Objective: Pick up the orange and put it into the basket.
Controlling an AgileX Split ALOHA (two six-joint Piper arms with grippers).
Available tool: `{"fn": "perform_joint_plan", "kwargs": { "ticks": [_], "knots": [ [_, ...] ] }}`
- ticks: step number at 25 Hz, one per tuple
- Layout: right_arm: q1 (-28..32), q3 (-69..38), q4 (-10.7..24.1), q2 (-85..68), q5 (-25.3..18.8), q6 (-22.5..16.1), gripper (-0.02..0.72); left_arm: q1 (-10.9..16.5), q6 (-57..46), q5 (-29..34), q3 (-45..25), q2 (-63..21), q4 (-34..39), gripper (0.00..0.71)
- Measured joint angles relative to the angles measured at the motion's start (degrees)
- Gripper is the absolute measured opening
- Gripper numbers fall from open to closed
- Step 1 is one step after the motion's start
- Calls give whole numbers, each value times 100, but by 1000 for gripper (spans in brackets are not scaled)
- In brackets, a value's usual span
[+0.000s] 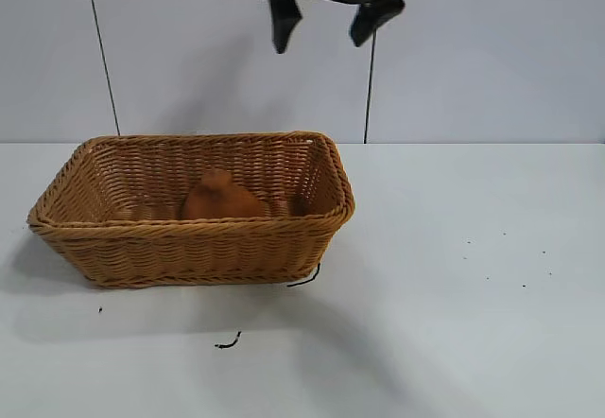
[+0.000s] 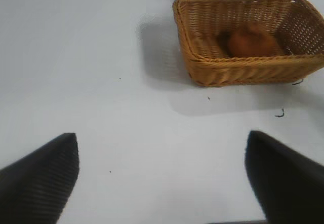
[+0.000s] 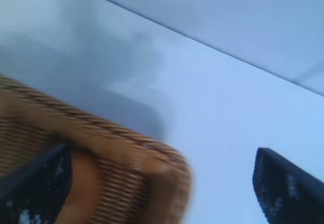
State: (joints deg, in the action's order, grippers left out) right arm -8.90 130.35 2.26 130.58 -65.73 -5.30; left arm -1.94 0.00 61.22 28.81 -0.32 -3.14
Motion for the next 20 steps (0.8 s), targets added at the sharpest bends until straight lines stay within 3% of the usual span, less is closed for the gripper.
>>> {"fn": "perform_joint_plan", "kwargs": {
  "ticks": [6, 16, 20],
  "knots": [
    [623, 0, 23, 0, -364, 0, 694, 0, 0, 0, 0, 0, 0, 639],
    [621, -37, -260, -293, -372, 0, 694, 0, 0, 0, 0, 0, 0, 639],
    [621, -533, -278, -921, -372, 68, 694, 0, 0, 0, 0, 0, 0, 639]
  ]
}}
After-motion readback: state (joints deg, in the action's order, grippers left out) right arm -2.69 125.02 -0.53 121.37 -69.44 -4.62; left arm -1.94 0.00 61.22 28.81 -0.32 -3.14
